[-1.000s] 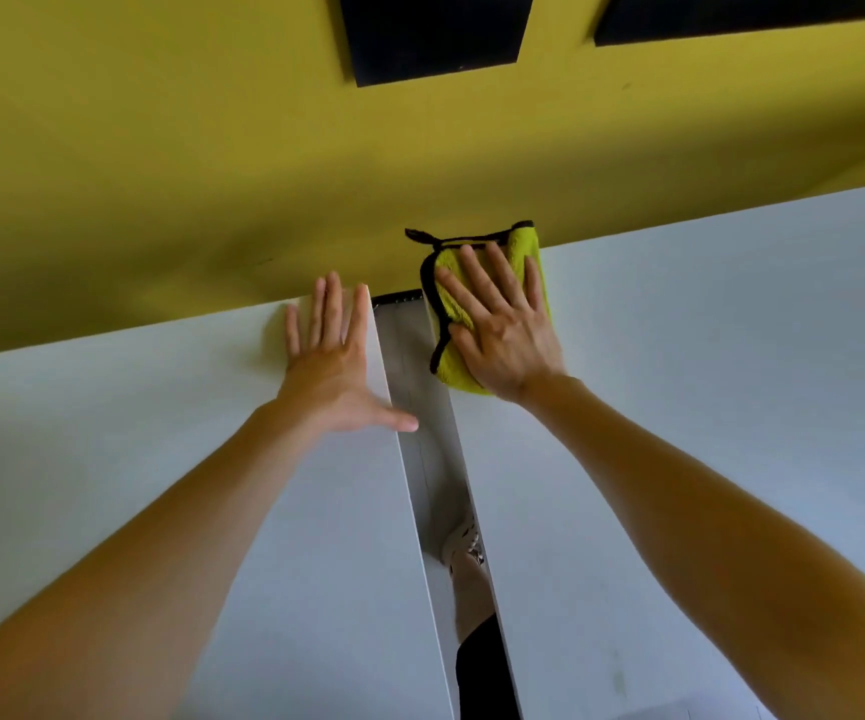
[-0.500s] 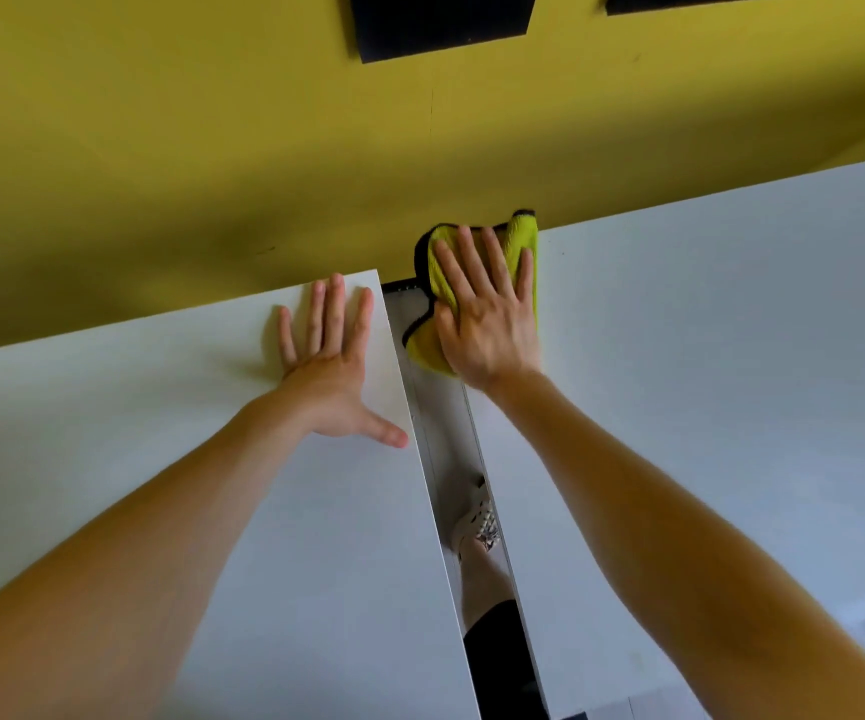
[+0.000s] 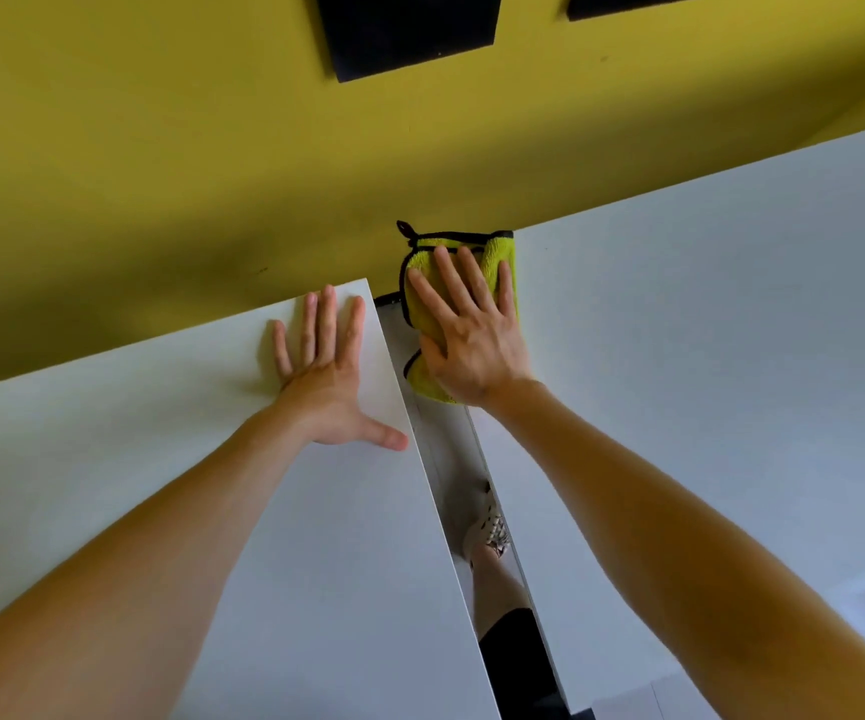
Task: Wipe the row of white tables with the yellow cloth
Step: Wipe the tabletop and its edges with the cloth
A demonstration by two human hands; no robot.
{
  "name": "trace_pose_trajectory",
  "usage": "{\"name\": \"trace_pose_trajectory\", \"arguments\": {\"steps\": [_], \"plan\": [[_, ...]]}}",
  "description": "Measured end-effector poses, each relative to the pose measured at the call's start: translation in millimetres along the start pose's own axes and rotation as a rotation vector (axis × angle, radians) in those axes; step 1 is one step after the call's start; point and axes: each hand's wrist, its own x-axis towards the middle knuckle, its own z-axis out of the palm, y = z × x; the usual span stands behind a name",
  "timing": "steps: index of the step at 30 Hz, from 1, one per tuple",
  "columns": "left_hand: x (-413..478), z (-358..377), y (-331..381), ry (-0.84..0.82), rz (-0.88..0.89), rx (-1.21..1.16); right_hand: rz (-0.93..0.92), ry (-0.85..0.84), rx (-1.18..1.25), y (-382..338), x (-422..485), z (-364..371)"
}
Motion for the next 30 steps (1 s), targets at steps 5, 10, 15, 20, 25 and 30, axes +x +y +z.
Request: {"name": "trace_pose_trajectory", "arguments": {"steps": [5, 10, 15, 20, 25, 30], "plan": [[0.0, 1.6, -1.0, 0.02, 0.013, -0.009, 0.119, -0.005, 0.031, 104.7, -17.9, -20.3], [3.8, 5.2, -1.9, 0.04, 0.018, -0.018, 0.492, 0.01, 0.0, 137.2, -12.1, -32.4], [6.1, 7.8, -0.1, 0.083, -0.003, -0.002, 0.102, -0.013, -0.004, 23.9, 12.6, -13.6], [16.7, 5.5, 33.4, 0.375, -0.052, -0.156, 0.124, 0.081, 0.057, 116.2, -10.3, -16.6], [22.8, 25.6, 117.8, 0.754, 0.199, -0.074, 0.271, -0.019, -0.091, 230.8, -26.2, -54.7], [41.0, 52.1, 172.9, 0.781, 0.165, -0.093, 0.17, 0.06, -0.009, 147.8, -4.4, -21.8]]}}
